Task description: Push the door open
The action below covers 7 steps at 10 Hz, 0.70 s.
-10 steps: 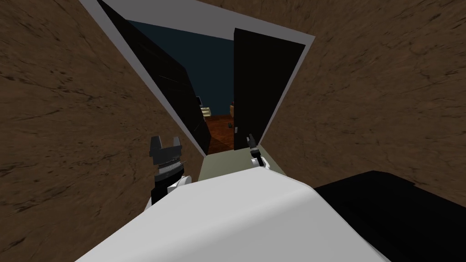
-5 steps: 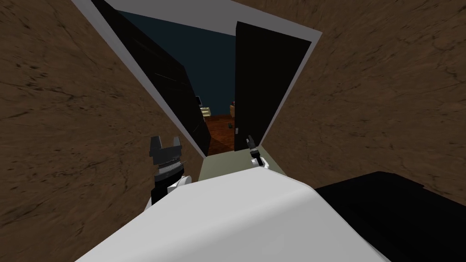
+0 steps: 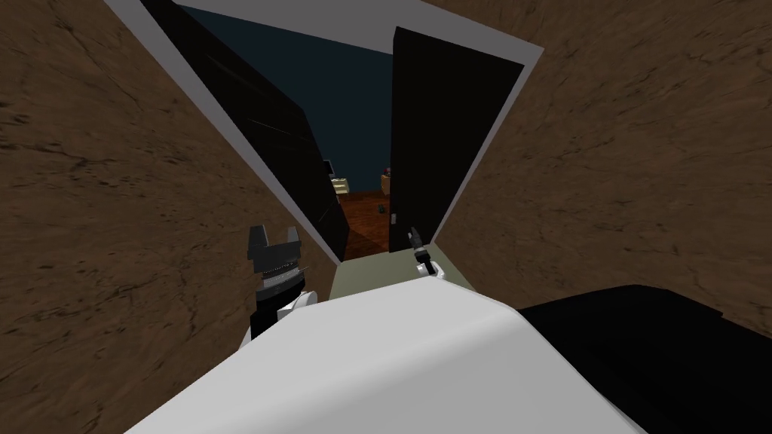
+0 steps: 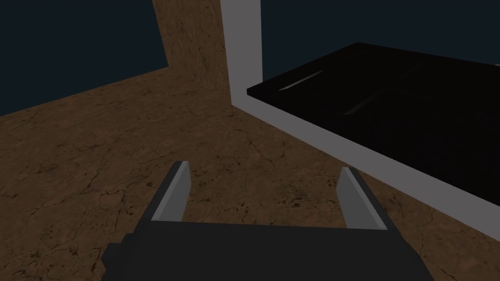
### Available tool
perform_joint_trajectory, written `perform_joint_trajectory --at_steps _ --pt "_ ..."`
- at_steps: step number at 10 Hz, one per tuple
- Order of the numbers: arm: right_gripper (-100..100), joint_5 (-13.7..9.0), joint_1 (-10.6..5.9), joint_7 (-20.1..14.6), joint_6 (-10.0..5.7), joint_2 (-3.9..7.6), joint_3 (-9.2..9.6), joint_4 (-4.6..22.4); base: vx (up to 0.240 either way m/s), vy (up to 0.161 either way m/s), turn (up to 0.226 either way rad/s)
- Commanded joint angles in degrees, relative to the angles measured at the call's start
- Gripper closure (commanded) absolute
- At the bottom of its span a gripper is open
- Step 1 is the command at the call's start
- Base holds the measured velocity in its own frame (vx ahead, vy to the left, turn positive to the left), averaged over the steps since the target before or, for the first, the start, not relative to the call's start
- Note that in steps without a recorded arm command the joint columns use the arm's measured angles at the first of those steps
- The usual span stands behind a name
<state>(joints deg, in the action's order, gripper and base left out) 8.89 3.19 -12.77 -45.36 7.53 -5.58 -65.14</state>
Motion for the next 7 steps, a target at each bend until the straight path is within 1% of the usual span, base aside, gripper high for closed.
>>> perform_joint_trajectory --at_steps 1,3,4,7 --pt "-100 0.6 -0.44 -0.4 -0.06 0.0 -0.23 1.9 0.101 0.012 -0.006" --pt "-100 1.2 -1.61 -1.0 -0.48 0.21 -0.69 5.2 0.104 0.02 -0.004" --pt "-100 1.2 -1.61 -1.0 -0.48 0.21 -0.69 5.2 0.066 0.018 -0.002" --pt "-100 2.1 -3.23 -1.7 -1.07 0.48 -1.32 9.9 0.078 0.012 -0.004"
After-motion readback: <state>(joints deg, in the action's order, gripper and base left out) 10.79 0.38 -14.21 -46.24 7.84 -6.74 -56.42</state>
